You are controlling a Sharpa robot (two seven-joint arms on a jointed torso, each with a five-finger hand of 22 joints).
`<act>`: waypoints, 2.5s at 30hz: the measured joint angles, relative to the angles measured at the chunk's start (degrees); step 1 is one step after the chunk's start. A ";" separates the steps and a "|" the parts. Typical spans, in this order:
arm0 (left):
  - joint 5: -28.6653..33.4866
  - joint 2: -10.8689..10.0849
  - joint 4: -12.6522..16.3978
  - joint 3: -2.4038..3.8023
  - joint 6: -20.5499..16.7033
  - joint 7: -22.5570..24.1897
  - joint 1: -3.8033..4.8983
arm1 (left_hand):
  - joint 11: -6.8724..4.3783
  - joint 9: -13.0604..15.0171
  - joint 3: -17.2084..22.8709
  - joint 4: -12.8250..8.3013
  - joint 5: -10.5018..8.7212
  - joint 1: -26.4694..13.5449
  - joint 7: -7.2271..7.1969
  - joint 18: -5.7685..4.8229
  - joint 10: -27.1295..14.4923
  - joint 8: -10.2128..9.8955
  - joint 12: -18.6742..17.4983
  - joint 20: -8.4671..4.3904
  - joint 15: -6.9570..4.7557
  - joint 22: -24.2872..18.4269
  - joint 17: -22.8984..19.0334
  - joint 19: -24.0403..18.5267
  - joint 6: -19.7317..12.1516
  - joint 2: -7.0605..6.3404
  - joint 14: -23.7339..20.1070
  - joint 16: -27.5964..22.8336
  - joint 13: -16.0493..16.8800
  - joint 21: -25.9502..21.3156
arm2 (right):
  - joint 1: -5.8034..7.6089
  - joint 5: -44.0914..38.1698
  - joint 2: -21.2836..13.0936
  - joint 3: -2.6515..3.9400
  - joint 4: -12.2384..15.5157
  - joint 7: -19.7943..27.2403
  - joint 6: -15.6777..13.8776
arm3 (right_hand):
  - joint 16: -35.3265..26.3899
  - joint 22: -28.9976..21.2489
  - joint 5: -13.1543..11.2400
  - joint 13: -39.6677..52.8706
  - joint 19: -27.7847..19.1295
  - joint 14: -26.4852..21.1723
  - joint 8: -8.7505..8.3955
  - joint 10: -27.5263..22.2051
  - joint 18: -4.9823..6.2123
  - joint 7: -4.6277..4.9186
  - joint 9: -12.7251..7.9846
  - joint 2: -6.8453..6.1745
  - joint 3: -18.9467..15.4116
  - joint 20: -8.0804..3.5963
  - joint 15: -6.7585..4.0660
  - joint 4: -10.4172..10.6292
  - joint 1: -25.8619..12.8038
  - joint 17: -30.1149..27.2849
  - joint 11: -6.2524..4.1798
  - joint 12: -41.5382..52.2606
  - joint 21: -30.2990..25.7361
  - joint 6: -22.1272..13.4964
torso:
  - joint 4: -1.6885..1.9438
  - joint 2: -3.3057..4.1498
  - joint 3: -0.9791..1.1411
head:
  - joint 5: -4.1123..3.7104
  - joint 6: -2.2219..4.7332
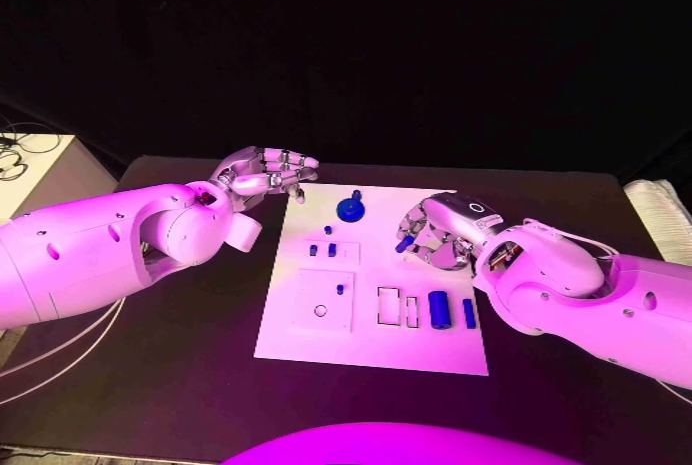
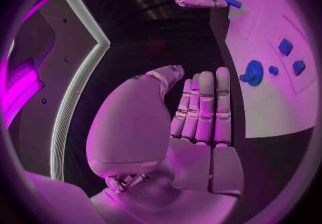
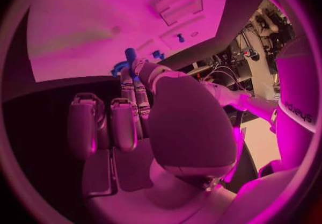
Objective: Assemble the parts on the task board
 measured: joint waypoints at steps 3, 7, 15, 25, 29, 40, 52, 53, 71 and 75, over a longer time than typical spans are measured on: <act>0.05 0.08 -0.15 0.00 0.00 0.00 0.00 | 0.00 0.00 0.00 0.00 0.00 0.00 0.00 0.00 0.00 0.00 0.00 0.00 0.00 0.00 0.00 0.00 0.00 0.00 0.00 0.00 0.00 0.00 | 0.09 0.48 -0.03 0.12 1.62 0.10 -1.15 | 0.23 0.00 0.00 0.01 0.00 0.00 0.00 0.18 0.00 0.00 0.00 0.15 0.22 0.00 0.00 -0.50 -0.15 0.17 0.18 -0.32 0.38 0.00 | 0.02 0.00 0.03 | 0.18 -0.13; 0.13 0.16 -0.28 0.00 0.00 0.00 -0.01 | 0.00 0.00 0.00 0.00 0.00 0.24 0.00 0.00 0.00 0.23 0.00 0.00 0.00 0.00 0.00 0.00 0.00 0.24 0.00 0.00 -0.07 0.00 | -0.01 1.54 1.36 0.19 2.67 0.28 -2.18 | 0.24 0.00 0.00 0.88 0.00 0.00 0.00 0.48 0.00 -0.01 0.00 0.15 0.31 0.00 0.00 -0.60 -0.75 0.14 0.07 -0.33 0.40 -0.02 | 0.01 0.00 -0.02 | 0.43 -0.21; 0.30 0.80 -0.37 -0.01 0.05 0.00 -0.03 | 0.00 0.00 0.00 0.00 0.00 0.24 0.00 0.00 0.00 0.22 0.00 0.00 0.00 0.00 0.00 0.00 0.00 0.24 0.00 0.00 -0.07 0.00 | -2.65 3.77 7.92 -0.20 2.13 1.10 -2.86 | 0.24 -0.01 -0.01 1.91 0.00 0.00 0.05 0.70 0.00 0.05 0.00 0.00 0.37 0.01 0.00 -0.66 -1.06 -0.10 0.03 -0.64 0.18 0.03 | -0.04 0.04 -0.08 | 1.03 -0.38; 0.40 1.17 -0.26 -0.01 0.14 -0.06 -0.04 | 0.00 0.01 0.00 0.00 0.00 0.24 0.00 0.00 0.00 0.22 0.00 0.00 0.00 0.01 -0.05 0.00 0.00 0.24 0.00 0.00 -0.06 0.00 | -6.08 4.85 14.33 -0.85 -1.22 2.20 -2.70 | 0.23 -0.02 -0.05 1.85 0.00 0.00 0.28 0.78 0.00 0.28 0.00 -0.15 0.78 0.01 0.01 -1.07 -1.22 -0.47 -0.04 -0.98 -0.27 -0.13 | 0.04 0.15 -0.11 | 1.65 -0.72; 0.43 1.23 -0.11 -0.01 0.16 -0.12 -0.04 | 0.00 0.01 0.00 0.00 0.00 0.24 0.00 0.00 0.00 0.21 0.00 0.00 0.00 0.01 -0.05 0.00 0.00 0.24 0.00 0.00 -0.06 0.00 | -6.63 4.92 15.64 -1.06 -2.43 2.42 -2.38 | 0.23 -0.02 0.22 1.82 0.00 0.00 0.28 0.91 0.00 0.29 0.00 -0.16 0.85 0.01 0.01 -1.15 -1.66 -0.51 -0.14 -0.99 -0.48 -0.14 | 0.01 0.18 -0.08 | 1.85 -0.88; 0.47 1.14 -0.02 -0.01 0.19 -0.34 -0.04 | 0.00 0.01 0.00 0.00 0.00 0.24 0.00 0.00 0.00 0.21 0.00 0.00 0.00 -0.09 -0.04 0.00 0.00 0.24 0.00 -0.22 -0.12 0.00 | -7.08 4.71 16.77 -1.57 -4.11 2.45 -0.38 | 0.22 -0.03 0.41 1.97 0.00 0.01 0.26 1.40 0.01 0.52 0.53 -0.21 1.30 0.01 0.02 -1.61 -2.45 -0.51 -0.48 -1.31 -0.48 -0.48 | -0.01 0.16 0.01 | 2.19 -1.36; 0.49 1.05 -0.07 -0.01 0.23 -0.47 -0.04 | 0.00 0.01 0.00 0.00 0.00 0.24 0.00 -0.01 0.00 0.21 0.00 0.00 0.00 -0.09 -0.04 0.00 0.00 0.24 0.00 -0.22 -0.11 0.00 | -7.10 2.78 16.59 -1.60 -4.16 1.21 1.96 | 0.20 0.01 0.63 2.09 0.00 0.01 -0.06 1.58 0.01 0.62 2.61 -0.30 1.27 0.01 0.02 -1.66 -2.53 -0.50 -0.66 -1.50 -0.48 -0.63 | -0.01 0.13 0.04 | 2.34 -1.61; 0.49 1.04 -0.08 -0.01 0.23 -0.48 -0.04 | 0.00 0.01 0.00 0.00 0.00 0.24 0.00 0.00 0.00 0.21 0.00 0.00 0.00 -0.09 -0.04 0.00 0.00 0.24 0.00 -0.22 -0.11 0.00 | -7.08 2.64 16.56 -1.60 -4.10 1.13 2.09 | 0.20 0.02 0.63 2.09 0.00 0.01 -0.07 1.58 0.01 0.63 2.87 -0.30 1.16 0.01 0.02 -1.76 -2.53 -0.48 -0.66 -1.50 -0.48 -0.64 | 0.00 0.13 0.03 | 2.37 -1.63; 0.49 0.94 -0.21 -0.01 0.26 -0.62 -0.05 | 0.00 0.02 0.00 0.00 0.00 0.24 0.00 0.00 0.00 0.21 0.00 0.00 0.00 -0.08 -0.03 0.00 0.00 0.24 0.00 -0.22 -0.16 -0.23 | -7.10 0.59 16.30 -1.64 -3.81 -0.43 3.78 | 0.20 0.01 0.59 2.21 0.00 0.01 0.28 1.71 0.01 0.53 2.88 -0.01 1.25 0.01 0.02 -2.00 -2.84 -0.46 -0.80 -1.74 -0.48 -1.15 | 0.00 0.13 -0.04 | 2.32 -1.58; 0.49 0.92 -0.21 -0.01 0.27 -0.65 -0.05 | 0.00 0.02 0.00 0.00 0.00 0.24 0.00 0.00 0.00 0.21 0.00 0.00 0.00 -0.08 -0.03 0.00 0.00 0.24 0.00 -0.22 -0.16 -0.23 | -7.08 0.35 16.37 -1.64 -3.79 -0.63 3.85 | 0.20 0.01 0.58 2.21 0.00 0.01 0.28 1.79 0.01 0.48 2.87 -0.17 1.25 0.01 0.02 -2.00 -3.00 -0.46 -0.88 -1.84 -0.48 -1.21 | 0.02 0.12 -0.04 | 2.32 -1.58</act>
